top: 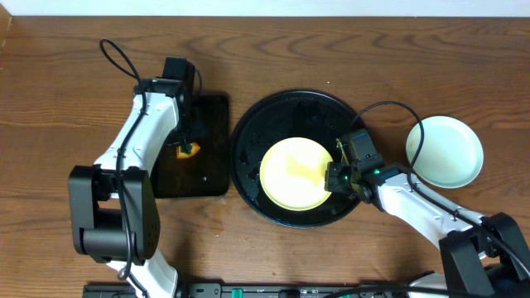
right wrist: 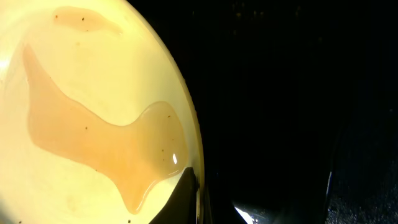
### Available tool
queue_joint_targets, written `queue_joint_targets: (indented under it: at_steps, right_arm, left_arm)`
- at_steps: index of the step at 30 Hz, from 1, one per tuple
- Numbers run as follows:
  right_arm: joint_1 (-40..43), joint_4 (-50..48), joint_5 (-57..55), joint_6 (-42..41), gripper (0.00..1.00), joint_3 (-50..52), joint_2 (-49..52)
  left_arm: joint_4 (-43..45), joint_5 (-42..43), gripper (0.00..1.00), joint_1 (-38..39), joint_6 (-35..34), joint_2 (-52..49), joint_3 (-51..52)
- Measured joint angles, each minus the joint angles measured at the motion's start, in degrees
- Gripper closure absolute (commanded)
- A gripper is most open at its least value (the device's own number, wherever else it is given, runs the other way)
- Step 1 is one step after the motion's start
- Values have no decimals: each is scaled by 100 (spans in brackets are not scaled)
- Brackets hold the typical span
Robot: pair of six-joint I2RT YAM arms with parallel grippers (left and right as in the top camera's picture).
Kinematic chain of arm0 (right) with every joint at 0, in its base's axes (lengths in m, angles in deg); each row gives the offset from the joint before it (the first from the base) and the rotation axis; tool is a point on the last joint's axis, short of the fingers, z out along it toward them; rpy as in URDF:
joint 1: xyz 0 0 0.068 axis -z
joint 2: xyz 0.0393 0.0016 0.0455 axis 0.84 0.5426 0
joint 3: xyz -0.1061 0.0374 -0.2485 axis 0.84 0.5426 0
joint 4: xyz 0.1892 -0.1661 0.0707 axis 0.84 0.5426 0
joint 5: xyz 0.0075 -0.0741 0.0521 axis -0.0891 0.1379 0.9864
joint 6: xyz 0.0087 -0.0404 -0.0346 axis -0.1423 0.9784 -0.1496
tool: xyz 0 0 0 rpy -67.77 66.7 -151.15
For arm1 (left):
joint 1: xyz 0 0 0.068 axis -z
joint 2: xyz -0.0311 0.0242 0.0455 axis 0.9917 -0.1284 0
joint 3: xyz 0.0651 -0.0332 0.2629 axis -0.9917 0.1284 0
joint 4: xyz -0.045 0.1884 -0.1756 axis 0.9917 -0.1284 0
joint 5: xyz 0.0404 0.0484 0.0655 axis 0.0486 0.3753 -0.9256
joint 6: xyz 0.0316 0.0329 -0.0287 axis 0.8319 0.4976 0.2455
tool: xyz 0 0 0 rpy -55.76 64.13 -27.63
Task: Clean dirty plates on tray and stack at the side
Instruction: 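Lower the sponge into the rectangular tray and release it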
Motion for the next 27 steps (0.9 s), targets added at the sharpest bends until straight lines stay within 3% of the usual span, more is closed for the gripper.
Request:
queue_joint_targets:
  at_steps: [9,20,22,27]
  right_arm:
    - [0,2,0,0,99,0,0]
    - [0,2,0,0,99,0,0]
    - [0,2,0,0,99,0,0]
    - [0,4,0,0,99,0,0]
  left_arm:
    - [238,354,89,0,42,-70,85]
    - [1290,927,92,0,1552,-87,1038]
    - [1519,752,92,0,1427,-74,1202]
    - [1617,-74,92,70,247,22,1423]
